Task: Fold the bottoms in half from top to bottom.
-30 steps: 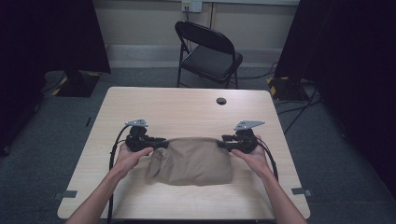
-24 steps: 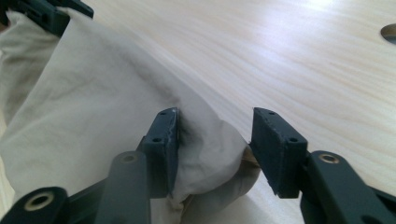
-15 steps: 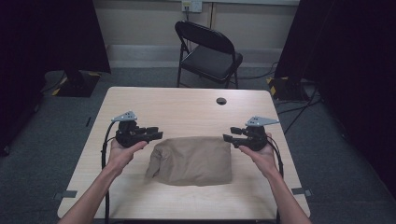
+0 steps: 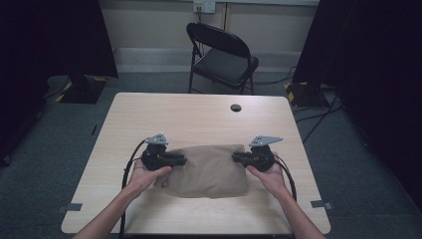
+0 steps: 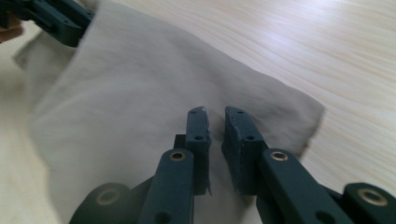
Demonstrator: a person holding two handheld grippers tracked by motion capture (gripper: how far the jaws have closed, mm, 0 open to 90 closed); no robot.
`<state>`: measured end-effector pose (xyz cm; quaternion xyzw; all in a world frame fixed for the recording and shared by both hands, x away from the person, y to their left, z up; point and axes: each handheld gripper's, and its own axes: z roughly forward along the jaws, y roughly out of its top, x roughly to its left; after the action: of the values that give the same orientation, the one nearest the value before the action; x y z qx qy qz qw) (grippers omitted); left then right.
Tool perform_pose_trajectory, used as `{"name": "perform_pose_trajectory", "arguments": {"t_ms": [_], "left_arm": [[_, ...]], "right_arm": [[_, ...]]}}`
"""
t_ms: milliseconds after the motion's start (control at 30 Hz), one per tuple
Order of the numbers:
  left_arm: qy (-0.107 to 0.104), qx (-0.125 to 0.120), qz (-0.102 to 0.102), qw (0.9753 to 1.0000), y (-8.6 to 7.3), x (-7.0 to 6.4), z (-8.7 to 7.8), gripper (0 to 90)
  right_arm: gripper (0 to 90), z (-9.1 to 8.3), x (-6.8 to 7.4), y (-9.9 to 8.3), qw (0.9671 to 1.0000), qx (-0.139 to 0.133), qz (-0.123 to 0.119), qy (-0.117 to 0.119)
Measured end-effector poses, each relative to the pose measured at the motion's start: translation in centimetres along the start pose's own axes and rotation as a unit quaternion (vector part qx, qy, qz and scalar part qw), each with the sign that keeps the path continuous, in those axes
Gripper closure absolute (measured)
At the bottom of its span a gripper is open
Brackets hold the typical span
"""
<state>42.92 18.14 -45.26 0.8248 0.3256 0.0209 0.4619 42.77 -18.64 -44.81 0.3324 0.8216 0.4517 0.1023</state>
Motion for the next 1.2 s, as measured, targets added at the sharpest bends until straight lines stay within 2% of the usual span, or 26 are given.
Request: {"name": "perform_pose_trajectory", "arguments": {"t_ms": [133, 233, 467, 633, 767, 900, 967, 1033, 1100, 1167, 1200], "left_arm": [[0.013, 0.005, -0.009, 0.9999, -0.3, 1.2, 0.5, 73.2], [0.007, 0.01, -0.019, 0.9997, -0.7, 1.7, 0.8, 71.4], [0.01, 0.01, -0.034, 0.9993, -1.7, 2.5, 1.0, 68.6], [0.016, 0.006, -0.028, 0.9995, -1.9, 2.6, 0.9, 65.8], [0.013, 0.004, -0.037, 0.9992, -2.1, 3.0, 0.6, 65.1], [0.009, 0.006, -0.044, 0.999, -1.7, 3.0, 0.4, 62.7], [-0.001, -0.01, -0.041, 0.9991, -1.0, 2.5, -0.3, 61.4], [-0.002, -0.031, -0.03, 0.9991, -0.3, 1.7, -0.8, 62.2], [-0.007, -0.024, -0.023, 0.9994, 0.3, 1.0, -0.6, 63.4], [-0.013, -0.022, -0.015, 0.9996, 0.8, 0.0, 0.2, 63.1], [-0.018, -0.024, -0.011, 0.9995, 1.1, -0.4, 0.8, 62.4]], "right_arm": [[79.4, 1.0, -1.4, -0.3, 0.9997, 0.005, 0.016, -0.018], [78.0, 1.8, -1.9, -0.6, 0.9994, 0.015, 0.022, -0.023], [77.2, 2.5, -1.9, -1.2, 0.9986, 0.039, 0.015, -0.034], [74.5, 3.1, -2.2, -1.6, 0.998, 0.047, 0.02, -0.039], [74.5, 3.4, -2.3, -1.9, 0.9976, 0.052, 0.021, -0.04], [73.4, 3.5, -2.2, -1.8, 0.9965, 0.062, 0.015, -0.055], [69.5, 2.9, -2.1, -1.4, 0.9966, 0.054, 0.017, -0.06], [67.1, 1.7, -1.7, -0.5, 0.9983, 0.02, 0.019, -0.052], [64.3, 0.8, -0.8, 0.3, 0.9991, -0.007, 0.016, -0.039], [60.3, 0.9, 0.4, 0.7, 0.9999, -0.01, 0.012, -0.002], [59.5, 1.2, 1.1, 0.8, 0.9999, -0.004, 0.001, 0.01]]}}
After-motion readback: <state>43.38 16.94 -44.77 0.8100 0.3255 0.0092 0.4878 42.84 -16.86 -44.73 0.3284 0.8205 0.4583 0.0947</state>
